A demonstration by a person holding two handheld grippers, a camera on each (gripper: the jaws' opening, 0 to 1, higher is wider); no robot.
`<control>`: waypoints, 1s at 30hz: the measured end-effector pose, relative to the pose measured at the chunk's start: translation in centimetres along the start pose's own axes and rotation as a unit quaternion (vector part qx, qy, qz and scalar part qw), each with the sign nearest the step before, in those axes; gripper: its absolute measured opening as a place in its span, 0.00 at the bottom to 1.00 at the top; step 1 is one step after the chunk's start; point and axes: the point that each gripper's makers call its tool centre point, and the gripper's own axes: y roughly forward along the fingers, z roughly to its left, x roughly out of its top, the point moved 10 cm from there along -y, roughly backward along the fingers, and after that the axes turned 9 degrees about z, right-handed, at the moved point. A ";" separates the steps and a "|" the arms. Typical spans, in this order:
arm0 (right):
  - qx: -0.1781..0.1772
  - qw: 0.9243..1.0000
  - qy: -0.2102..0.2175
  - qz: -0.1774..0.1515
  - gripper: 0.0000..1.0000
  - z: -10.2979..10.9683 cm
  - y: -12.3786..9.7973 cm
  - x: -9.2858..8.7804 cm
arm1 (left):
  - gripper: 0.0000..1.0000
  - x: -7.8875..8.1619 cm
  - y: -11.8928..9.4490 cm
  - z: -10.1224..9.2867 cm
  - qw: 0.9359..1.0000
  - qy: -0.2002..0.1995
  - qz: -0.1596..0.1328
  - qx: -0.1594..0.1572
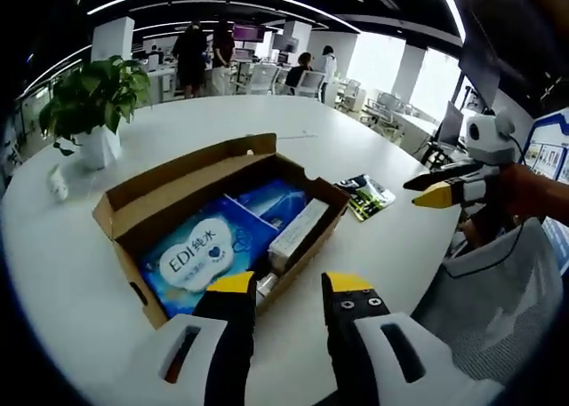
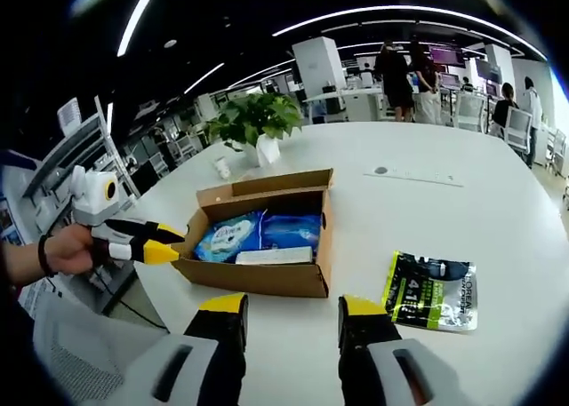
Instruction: Operate the shoe box by opening the lid, removing the specified soft item, and placing it in the target area until the item is outside and the box remains undamaged.
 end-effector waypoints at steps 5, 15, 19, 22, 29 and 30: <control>-0.006 1.000 0.005 0.001 0.38 0.8 0.0 -0.4 | 0.30 0.1 -0.2 1.4 1.000 0.008 -0.002 -0.005; -0.024 0.999 0.030 -0.007 0.38 2.0 -0.9 -1.4 | 0.30 1.0 0.1 2.6 1.000 0.020 -0.003 -0.024; -0.036 0.998 0.041 -0.013 0.38 2.1 -1.6 -1.7 | 0.30 1.1 0.1 2.8 0.999 0.024 -0.003 -0.030; -0.040 0.998 0.046 -0.013 0.38 2.5 -1.7 -1.9 | 0.30 1.0 0.0 3.0 0.999 0.025 -0.003 -0.033; -0.049 0.997 0.053 -0.017 0.38 3.0 -1.4 -1.3 | 0.30 0.8 -0.7 3.9 0.999 0.032 -0.003 -0.041; -0.048 0.997 0.051 -0.018 0.38 3.3 -1.3 -1.1 | 0.30 0.7 -0.7 4.0 0.999 0.032 -0.004 -0.042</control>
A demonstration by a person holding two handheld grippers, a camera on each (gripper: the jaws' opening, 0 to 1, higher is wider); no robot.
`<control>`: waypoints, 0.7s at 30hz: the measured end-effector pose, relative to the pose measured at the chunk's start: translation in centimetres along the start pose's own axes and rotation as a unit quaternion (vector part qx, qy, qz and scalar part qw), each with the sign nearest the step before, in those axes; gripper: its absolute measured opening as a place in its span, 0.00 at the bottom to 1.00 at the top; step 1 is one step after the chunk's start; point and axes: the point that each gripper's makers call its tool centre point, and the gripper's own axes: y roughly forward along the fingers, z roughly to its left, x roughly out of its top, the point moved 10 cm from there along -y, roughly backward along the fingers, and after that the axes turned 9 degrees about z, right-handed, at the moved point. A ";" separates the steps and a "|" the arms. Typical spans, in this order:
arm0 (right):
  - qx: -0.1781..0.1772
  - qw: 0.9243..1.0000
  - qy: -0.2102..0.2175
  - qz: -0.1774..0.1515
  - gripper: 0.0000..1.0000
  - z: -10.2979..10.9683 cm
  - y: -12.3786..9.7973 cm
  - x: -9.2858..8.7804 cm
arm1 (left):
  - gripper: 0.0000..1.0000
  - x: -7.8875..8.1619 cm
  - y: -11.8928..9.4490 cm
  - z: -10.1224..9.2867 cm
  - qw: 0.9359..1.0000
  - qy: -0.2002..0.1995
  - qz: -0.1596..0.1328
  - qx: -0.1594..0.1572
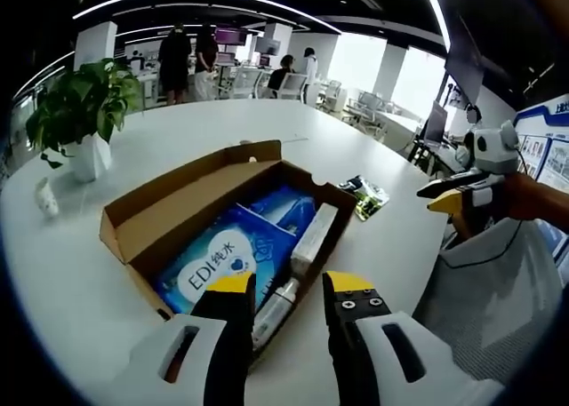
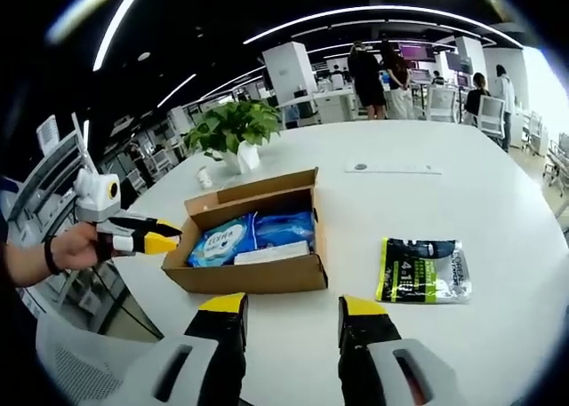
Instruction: Operate the shoe box by opening the lid, removing the specified soft item, and placing it in the target area until the item is outside and the box remains undamaged.
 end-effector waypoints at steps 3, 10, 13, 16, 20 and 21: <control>0.007 1.000 0.000 -0.002 0.37 0.7 0.5 0.5 | 0.30 -0.3 0.0 0.3 1.000 0.000 0.003 -0.004; 0.025 0.999 -0.023 0.012 0.37 1.5 1.9 1.5 | 0.31 -0.6 -0.7 1.2 1.000 -0.018 -0.004 0.009; 0.040 0.998 -0.034 0.016 0.36 1.8 2.6 2.0 | 0.31 -0.6 -1.2 1.5 0.999 -0.025 -0.009 0.019; 0.055 0.997 -0.047 0.026 0.37 2.2 3.4 2.5 | 0.31 -0.9 -1.5 1.9 0.999 -0.041 -0.015 0.030; 0.071 0.995 -0.062 0.034 0.37 2.5 4.7 3.4 | 0.31 -1.3 -2.0 2.1 0.997 -0.059 -0.020 0.042; 0.074 0.995 -0.063 0.036 0.37 2.5 5.0 3.6 | 0.31 -1.4 -2.1 2.1 0.997 -0.062 -0.020 0.042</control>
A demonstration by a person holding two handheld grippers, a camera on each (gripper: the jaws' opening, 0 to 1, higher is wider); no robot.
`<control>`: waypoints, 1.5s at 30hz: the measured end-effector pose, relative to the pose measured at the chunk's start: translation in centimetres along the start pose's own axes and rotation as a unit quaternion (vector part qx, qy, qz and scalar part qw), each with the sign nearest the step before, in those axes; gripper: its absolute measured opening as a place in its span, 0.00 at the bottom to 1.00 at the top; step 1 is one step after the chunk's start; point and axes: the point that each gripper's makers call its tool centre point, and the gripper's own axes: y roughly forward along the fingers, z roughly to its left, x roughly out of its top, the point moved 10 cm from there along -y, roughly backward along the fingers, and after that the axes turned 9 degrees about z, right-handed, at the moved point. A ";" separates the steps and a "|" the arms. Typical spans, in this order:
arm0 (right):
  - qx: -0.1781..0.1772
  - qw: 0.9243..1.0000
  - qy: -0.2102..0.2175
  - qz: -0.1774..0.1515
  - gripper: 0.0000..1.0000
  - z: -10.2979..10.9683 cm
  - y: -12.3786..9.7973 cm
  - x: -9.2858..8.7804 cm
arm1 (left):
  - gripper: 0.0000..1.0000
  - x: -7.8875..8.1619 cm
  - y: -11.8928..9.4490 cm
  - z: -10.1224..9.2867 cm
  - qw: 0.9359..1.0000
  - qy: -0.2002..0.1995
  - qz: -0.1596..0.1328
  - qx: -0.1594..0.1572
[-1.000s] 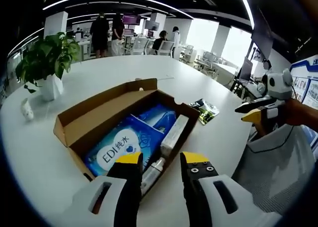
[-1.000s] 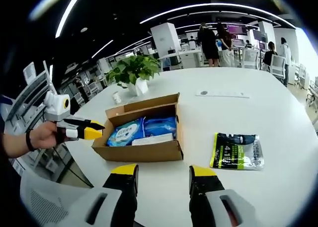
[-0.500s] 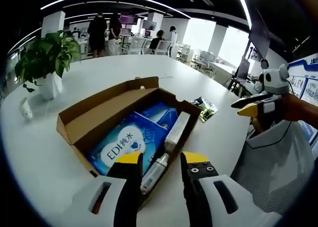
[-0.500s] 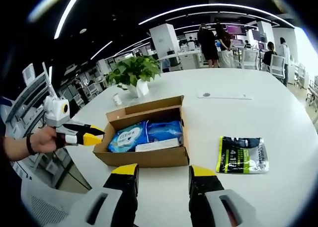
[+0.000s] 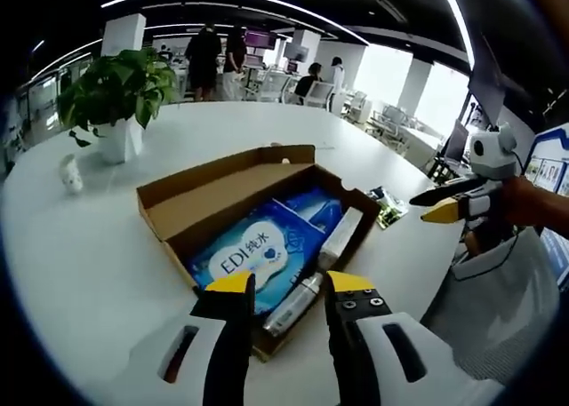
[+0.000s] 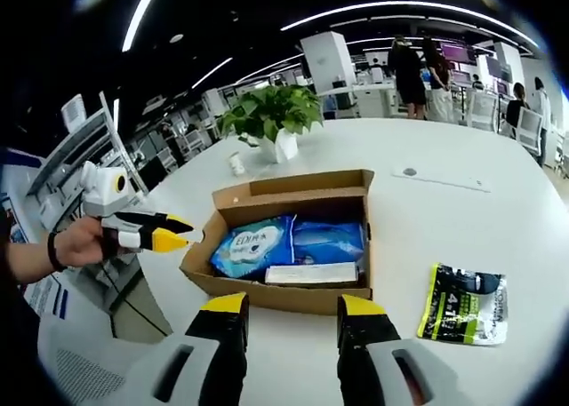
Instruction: Operate the shoe box by opening the lid, removing the specified soft item, and placing it in the target area until the item is outside and the box remains undamaged.
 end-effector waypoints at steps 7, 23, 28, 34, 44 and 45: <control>0.032 0.999 -0.025 0.014 0.36 0.1 2.4 2.1 | 0.31 -0.3 -0.5 0.3 1.000 -0.027 -0.006 0.013; 0.072 0.996 -0.030 0.040 0.36 0.4 8.2 5.7 | 0.33 -0.5 -1.5 1.0 0.998 -0.051 -0.018 0.027; 0.077 0.995 -0.031 0.047 0.36 0.6 9.8 6.3 | 0.33 -0.2 -2.0 1.3 0.997 -0.059 -0.027 0.030; 0.078 0.995 -0.035 0.057 0.35 0.6 11.4 6.7 | 0.33 0.2 -2.4 1.5 0.997 -0.061 -0.033 0.034; 0.081 0.993 -0.047 0.078 0.35 1.0 13.2 6.9 | 0.33 -0.2 -3.1 2.0 0.996 -0.066 -0.031 0.044; 0.081 0.992 -0.047 0.081 0.35 1.0 13.4 6.8 | 0.33 -0.3 -3.3 2.0 0.996 -0.067 -0.031 0.046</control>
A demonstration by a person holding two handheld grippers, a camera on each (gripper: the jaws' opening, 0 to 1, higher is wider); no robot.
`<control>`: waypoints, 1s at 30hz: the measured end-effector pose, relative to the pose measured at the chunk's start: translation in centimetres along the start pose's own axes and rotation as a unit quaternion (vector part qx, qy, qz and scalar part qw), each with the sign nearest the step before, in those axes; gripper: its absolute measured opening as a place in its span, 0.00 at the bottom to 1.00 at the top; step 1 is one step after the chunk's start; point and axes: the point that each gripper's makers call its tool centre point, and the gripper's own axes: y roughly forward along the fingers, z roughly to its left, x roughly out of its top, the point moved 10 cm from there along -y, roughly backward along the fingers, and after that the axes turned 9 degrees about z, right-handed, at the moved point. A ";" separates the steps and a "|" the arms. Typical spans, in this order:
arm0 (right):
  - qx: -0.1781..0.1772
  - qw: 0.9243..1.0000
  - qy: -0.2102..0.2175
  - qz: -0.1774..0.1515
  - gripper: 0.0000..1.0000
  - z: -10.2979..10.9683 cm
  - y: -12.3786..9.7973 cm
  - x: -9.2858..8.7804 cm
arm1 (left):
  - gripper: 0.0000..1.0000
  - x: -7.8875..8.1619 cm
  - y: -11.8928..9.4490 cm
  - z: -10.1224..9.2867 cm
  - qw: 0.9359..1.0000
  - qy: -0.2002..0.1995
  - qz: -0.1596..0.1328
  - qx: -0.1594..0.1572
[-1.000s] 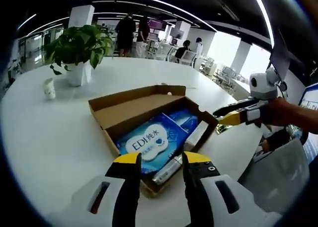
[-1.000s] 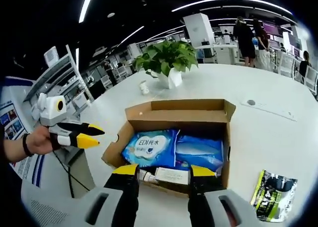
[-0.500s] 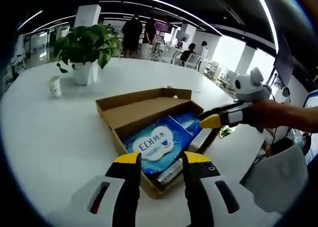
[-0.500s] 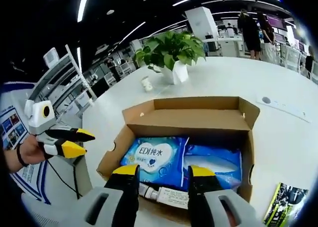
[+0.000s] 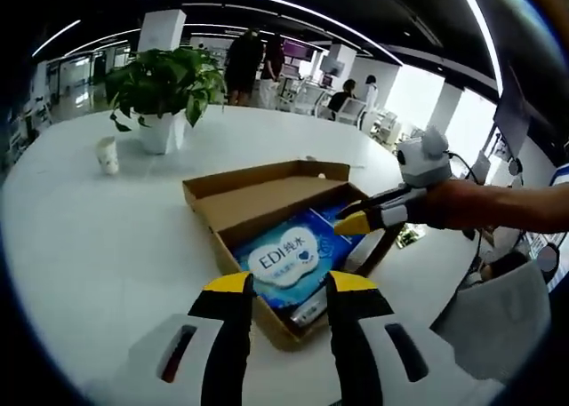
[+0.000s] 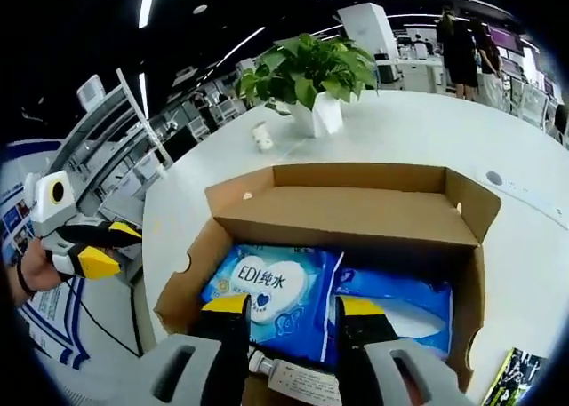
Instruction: Operate the shoe box by opening the lid, removing the specified soft item, and placing it in the target area until the item is outside and the box remains undamaged.
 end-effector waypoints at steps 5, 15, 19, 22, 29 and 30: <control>-0.001 1.000 0.003 0.013 0.34 0.1 0.6 -0.3 | 0.33 -0.2 -0.4 0.3 1.000 -0.002 0.001 0.006; 0.013 0.999 0.013 0.034 0.26 -1.8 2.9 -0.2 | 0.33 -0.7 -0.6 0.5 1.000 -0.008 0.004 0.010; 0.004 0.999 0.012 0.035 0.18 -2.1 3.2 0.1 | 0.32 -1.0 -0.7 0.4 1.000 -0.013 0.002 0.010; -0.008 0.999 0.002 0.032 0.06 -1.8 2.8 0.1 | 0.32 -1.2 -0.7 0.5 1.000 -0.014 0.005 0.010; -0.008 0.999 0.006 0.038 0.05 -1.8 3.3 -0.2 | 0.32 -1.3 -0.6 0.2 1.000 -0.016 0.006 0.006; -0.005 0.999 0.010 0.040 0.08 -1.8 3.4 -0.2 | 0.32 -1.3 -0.6 0.2 1.000 -0.015 0.006 0.005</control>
